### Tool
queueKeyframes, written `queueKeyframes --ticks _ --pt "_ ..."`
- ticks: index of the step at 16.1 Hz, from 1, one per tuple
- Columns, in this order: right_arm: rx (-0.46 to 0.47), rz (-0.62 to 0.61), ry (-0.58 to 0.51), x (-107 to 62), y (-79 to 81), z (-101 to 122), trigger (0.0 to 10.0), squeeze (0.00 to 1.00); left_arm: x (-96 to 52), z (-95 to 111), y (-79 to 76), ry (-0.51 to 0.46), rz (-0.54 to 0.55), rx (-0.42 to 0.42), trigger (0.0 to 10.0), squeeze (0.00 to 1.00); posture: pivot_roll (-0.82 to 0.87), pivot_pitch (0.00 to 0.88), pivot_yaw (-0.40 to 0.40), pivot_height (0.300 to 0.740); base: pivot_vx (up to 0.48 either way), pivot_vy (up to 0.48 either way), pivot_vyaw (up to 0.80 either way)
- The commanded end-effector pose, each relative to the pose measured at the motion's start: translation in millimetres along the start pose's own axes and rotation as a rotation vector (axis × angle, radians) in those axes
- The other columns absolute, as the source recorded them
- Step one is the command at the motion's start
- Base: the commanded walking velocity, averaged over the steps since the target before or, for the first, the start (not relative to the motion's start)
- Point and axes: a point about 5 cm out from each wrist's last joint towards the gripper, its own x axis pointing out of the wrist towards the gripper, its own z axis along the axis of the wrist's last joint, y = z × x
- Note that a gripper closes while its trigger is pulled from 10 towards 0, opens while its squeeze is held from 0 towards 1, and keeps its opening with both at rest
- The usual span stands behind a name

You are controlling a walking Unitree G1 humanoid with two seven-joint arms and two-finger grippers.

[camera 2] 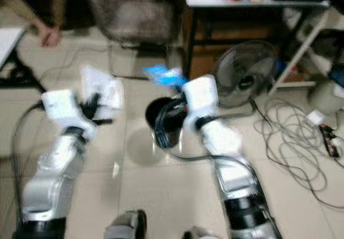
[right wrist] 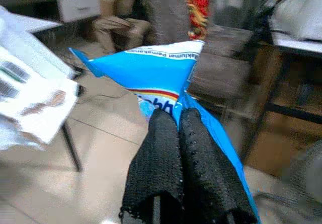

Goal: Picking trash to rubbish bin

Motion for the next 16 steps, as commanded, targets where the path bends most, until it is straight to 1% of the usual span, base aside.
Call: queueKeyframes --ticks 1,11,16 --pt "-0.015 -0.025 -0.006 -4.2 -8.4 2.2 10.0 0.00 -1.1 -1.7 -5.3 0.007 -0.017 -0.003 10.0 0.00 -0.07 0.187 -0.007 0.740 0.345 0.000 0.00" --pt "-0.017 -0.024 -0.002 -4.9 -8.0 1.1 10.0 0.00 -1.9 -4.7 -5.8 0.019 -0.020 0.002 10.0 0.00 -0.07 0.189 -0.005 0.740 0.324 0.000 0.00" --pt "-0.028 -0.020 -0.003 -5.1 -7.2 1.4 10.0 0.00 -2.2 -5.9 -5.2 0.027 -0.020 0.004 10.0 0.00 -0.07 0.193 -0.005 0.740 0.429 0.000 0.00"
